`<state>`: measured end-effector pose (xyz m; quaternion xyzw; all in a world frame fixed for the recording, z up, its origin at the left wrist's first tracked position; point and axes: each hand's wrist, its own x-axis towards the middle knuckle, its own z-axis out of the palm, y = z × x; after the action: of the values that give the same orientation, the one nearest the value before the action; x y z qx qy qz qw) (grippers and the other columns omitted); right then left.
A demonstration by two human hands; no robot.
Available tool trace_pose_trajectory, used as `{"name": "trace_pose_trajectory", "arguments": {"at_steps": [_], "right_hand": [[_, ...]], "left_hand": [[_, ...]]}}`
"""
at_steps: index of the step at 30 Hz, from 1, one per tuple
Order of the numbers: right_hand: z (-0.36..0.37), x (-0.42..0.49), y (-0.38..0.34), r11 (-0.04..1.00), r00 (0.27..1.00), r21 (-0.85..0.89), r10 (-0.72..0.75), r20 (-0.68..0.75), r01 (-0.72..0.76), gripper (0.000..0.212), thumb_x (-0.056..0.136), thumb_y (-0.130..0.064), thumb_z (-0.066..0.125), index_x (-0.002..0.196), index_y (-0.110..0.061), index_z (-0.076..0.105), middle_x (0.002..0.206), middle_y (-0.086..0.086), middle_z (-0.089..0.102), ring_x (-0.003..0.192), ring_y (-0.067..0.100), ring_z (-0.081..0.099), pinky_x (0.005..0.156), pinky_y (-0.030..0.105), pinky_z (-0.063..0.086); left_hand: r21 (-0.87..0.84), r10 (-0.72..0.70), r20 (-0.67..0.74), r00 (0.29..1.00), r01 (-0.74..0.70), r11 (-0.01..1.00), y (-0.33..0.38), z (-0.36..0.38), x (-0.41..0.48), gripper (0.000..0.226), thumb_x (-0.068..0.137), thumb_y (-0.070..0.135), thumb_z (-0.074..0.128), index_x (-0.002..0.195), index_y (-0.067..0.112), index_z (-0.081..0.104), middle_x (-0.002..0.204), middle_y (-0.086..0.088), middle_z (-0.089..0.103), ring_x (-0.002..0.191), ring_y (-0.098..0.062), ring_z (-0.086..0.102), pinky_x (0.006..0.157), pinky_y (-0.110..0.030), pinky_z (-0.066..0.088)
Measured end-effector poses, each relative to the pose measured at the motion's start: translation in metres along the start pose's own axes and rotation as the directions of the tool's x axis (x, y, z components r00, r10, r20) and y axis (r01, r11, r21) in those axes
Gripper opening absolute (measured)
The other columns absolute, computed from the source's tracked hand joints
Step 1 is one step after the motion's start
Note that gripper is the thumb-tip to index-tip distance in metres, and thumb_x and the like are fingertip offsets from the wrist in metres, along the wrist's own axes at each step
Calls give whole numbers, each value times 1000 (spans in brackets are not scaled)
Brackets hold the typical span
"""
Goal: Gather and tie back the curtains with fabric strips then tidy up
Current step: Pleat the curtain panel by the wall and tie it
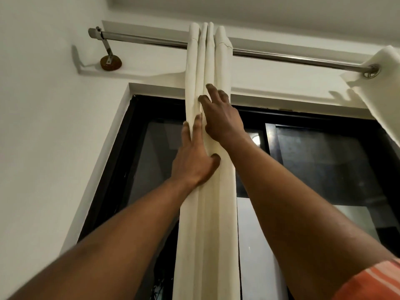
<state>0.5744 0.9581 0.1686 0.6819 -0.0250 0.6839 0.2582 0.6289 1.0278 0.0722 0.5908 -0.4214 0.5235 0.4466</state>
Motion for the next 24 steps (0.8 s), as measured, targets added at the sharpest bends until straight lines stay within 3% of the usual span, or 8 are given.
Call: {"name": "trace_pose_trajectory", "arguments": {"at_steps": [4, 8, 10, 14, 16, 19, 21, 24], "right_hand": [[-3, 2, 5, 999, 1000, -33, 25, 2, -25, 49, 89, -7, 55, 135, -15, 39, 129, 9, 48, 116, 32, 48, 64, 34, 41], [-11, 4, 7, 999, 998, -34, -24, 52, 26, 47, 88, -10, 55, 132, -15, 38, 119, 10, 55, 102, 31, 56, 66, 36, 42], [-14, 3, 5, 998, 999, -60, -12, 34, 14, 53, 85, -10, 60, 133, -15, 37, 128, 11, 48, 111, 32, 51, 66, 35, 44], [-18, 1, 3, 964, 963, -26, 265, 46, -264, 75, 79, -21, 68, 141, -21, 26, 155, 15, 8, 134, 43, 28, 70, 41, 52], [-19, 0, 3, 932, 927, 23, 357, 117, -362, 72, 82, -19, 64, 141, -21, 24, 154, 18, 11, 123, 43, 43, 61, 39, 47], [-19, -4, 5, 919, 895, 70, 357, 269, -388, 49, 89, -16, 54, 134, -18, 36, 128, 16, 49, 101, 32, 57, 64, 37, 41], [-19, -8, 7, 909, 856, 95, 343, 387, -406, 35, 92, -20, 49, 127, -16, 47, 115, 9, 55, 96, 28, 54, 70, 37, 42], [-19, -11, 7, 898, 837, 101, 353, 418, -429, 29, 95, -23, 48, 121, -11, 52, 98, 6, 50, 86, 23, 50, 71, 35, 43]], "left_hand": [[142, 37, 24, 999, -40, 989, 3, -11, 16, 92, 87, 39, 61, 150, 37, -5, 160, 2, -14, 135, -36, 37, 97, -45, 45], [169, -12, 62, 998, 1, 986, 0, -14, 17, 85, 89, 39, 60, 150, 36, 1, 160, 4, -13, 131, -35, 43, 95, -43, 46], [159, -49, 68, 996, 37, 987, 1, -15, 14, 85, 89, 39, 61, 150, 35, 3, 160, 3, -13, 127, -35, 47, 94, -42, 47], [116, -75, 72, 995, 66, 991, 5, -16, 9, 90, 88, 39, 62, 150, 34, -2, 160, 0, -14, 126, -35, 48, 89, -40, 46], [109, -72, 73, 995, 64, 992, 6, -16, 7, 90, 88, 39, 62, 151, 33, -3, 160, 0, -14, 123, -35, 51, 79, -32, 42], [133, -65, 76, 995, 54, 990, 6, -16, 7, 90, 87, 37, 63, 151, 34, -2, 160, -1, -12, 119, -35, 53, 73, -30, 36], [129, -69, 97, 993, 56, 990, 6, -16, 6, 89, 87, 36, 63, 150, 35, 1, 161, -2, -6, 121, -35, 51, 79, -34, 43], [68, -89, 140, 986, 80, 994, 5, -16, 5, 81, 86, 34, 63, 148, 38, 11, 157, -5, 15, 123, -35, 48, 94, -43, 46]]}}
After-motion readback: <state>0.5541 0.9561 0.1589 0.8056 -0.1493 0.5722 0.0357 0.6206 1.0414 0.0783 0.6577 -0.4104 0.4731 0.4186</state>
